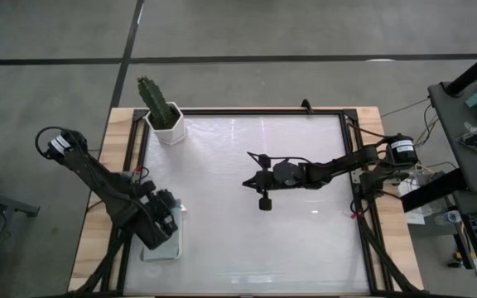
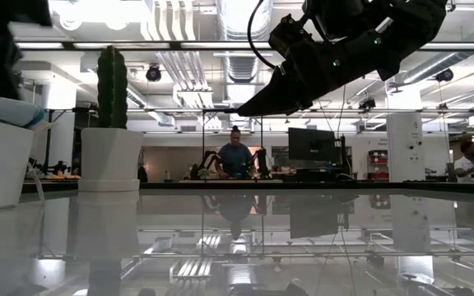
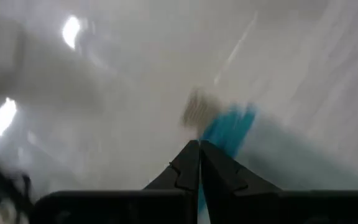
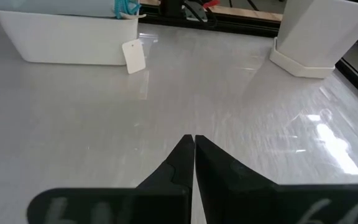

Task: Fold microfiber towels
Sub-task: Put the light blue microfiber towel into the white bin

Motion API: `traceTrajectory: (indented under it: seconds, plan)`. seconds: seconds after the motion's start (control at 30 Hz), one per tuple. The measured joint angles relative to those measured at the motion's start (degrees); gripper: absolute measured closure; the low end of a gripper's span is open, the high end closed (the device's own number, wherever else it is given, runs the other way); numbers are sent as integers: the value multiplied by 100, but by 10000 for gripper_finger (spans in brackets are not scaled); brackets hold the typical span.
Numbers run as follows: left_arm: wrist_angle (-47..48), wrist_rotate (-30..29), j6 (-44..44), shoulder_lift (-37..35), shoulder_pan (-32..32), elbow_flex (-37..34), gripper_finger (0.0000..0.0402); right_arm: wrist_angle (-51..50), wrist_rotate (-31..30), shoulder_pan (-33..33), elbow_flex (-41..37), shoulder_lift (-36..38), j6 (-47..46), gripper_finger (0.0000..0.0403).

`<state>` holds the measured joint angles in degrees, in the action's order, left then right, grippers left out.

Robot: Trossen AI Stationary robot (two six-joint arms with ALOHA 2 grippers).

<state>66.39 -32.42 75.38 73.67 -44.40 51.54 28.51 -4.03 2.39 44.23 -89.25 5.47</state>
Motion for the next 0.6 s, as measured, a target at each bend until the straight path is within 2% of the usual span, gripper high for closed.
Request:
traceTrajectory:
  seconds: [0.07, 0.23, 0.43, 0.6]
  plan:
    - [-29, 462, 237, 56, 2, -158, 402, 2, 1, 0, 1, 0, 3, 394]
    - [-46, 922, 689, 241, -33, -361, 402, 2, 0, 0, 0, 0, 5, 394]
    - [18, 1107, 681, 306, -33, -332, 402, -13, 0, 0, 0, 0, 3, 394]
    - [286, 1318, 636, 237, -33, 53, 402, -18, 0, 0, 1, 0, 3, 394]
